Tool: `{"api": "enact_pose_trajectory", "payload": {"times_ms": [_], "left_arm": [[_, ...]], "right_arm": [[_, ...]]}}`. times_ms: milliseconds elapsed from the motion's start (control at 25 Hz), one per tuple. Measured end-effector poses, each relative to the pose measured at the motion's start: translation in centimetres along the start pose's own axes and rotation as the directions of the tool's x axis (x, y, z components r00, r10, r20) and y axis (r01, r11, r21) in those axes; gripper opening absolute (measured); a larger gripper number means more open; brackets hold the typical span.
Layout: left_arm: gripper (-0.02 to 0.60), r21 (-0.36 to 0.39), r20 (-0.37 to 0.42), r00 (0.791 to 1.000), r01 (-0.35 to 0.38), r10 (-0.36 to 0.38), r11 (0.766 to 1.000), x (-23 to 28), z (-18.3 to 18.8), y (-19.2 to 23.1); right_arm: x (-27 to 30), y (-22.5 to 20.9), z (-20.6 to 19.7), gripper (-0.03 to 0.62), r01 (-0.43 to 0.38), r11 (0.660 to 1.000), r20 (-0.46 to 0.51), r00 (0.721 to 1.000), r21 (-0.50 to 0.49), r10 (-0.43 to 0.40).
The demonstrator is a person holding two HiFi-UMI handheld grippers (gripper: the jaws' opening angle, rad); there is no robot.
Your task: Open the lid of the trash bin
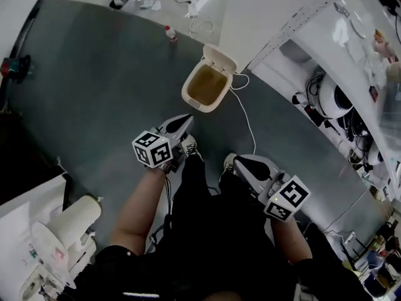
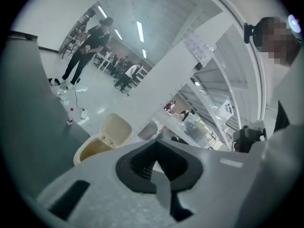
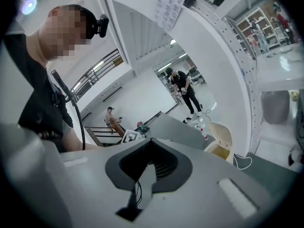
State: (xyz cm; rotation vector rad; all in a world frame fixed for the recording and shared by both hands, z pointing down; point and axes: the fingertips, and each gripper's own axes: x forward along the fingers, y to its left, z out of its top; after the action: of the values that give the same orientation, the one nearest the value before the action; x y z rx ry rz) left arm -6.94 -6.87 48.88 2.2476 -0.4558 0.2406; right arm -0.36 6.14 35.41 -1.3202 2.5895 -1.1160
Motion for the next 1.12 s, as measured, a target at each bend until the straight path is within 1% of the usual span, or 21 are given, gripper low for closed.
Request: {"api": "enact_pose_trajectory", "payload": {"times_ms": [120,240,360,480,600,720,840,1000,1120], "left_arm": [[0.003,0.056,0.058,0.997,0.045,-0.048,0.997,-2.3,2.7,-6.0],[0.003,0.101,0.098,0.991,0.086,-0.096,0.991,-4.2,4.8,-11.3],[0.003,0.136,0.119,0.984,0.113,-0.129,0.984,-5.8,6.0,-15.6],[0.003,0.174,0.119,0.982,0.124,-0.146,0.977,-6.7,6.2,-19.4],[0.003,0.21,0.115,0.98,0.139,-0.165,0.968,-7.2,5.8,-22.3],[0.003,0.227,0.106,0.975,0.166,-0.194,0.96,-7.7,4.9,-24.6],[0.003,0.259,0.081,0.971,0.196,-0.223,0.946,-8.2,3.7,-26.6],[0.003,0.318,0.063,0.973,0.192,-0.222,0.929,-8.7,3.0,-28.2],[0.003,0.374,0.049,0.975,0.184,-0.217,0.909,-8.2,2.5,-29.4]], "right_arm": [[-1.2,2.0,1.9,0.008,-0.033,0.999,0.031,0.999,-0.035,0.035],[-2.0,3.7,3.7,0.008,-0.065,0.995,0.058,0.996,-0.077,0.069],[-2.7,5.2,5.2,0.008,-0.095,0.989,0.077,0.992,-0.113,0.104],[-3.6,6.5,6.4,0.008,-0.124,0.981,0.083,0.987,-0.149,0.138],[-4.2,7.3,7.1,0.008,-0.149,0.974,0.082,0.983,-0.173,0.165],[-4.8,7.9,7.3,0.008,-0.17,0.971,0.08,0.98,-0.166,0.185],[-5.4,8.4,7.1,0.008,-0.179,0.969,0.069,0.979,-0.168,0.192],[-6.4,8.7,7.0,0.008,-0.175,0.967,0.065,0.98,-0.187,0.19],[-7.2,8.5,6.7,0.008,-0.174,0.967,0.065,0.98,-0.187,0.189]]}}
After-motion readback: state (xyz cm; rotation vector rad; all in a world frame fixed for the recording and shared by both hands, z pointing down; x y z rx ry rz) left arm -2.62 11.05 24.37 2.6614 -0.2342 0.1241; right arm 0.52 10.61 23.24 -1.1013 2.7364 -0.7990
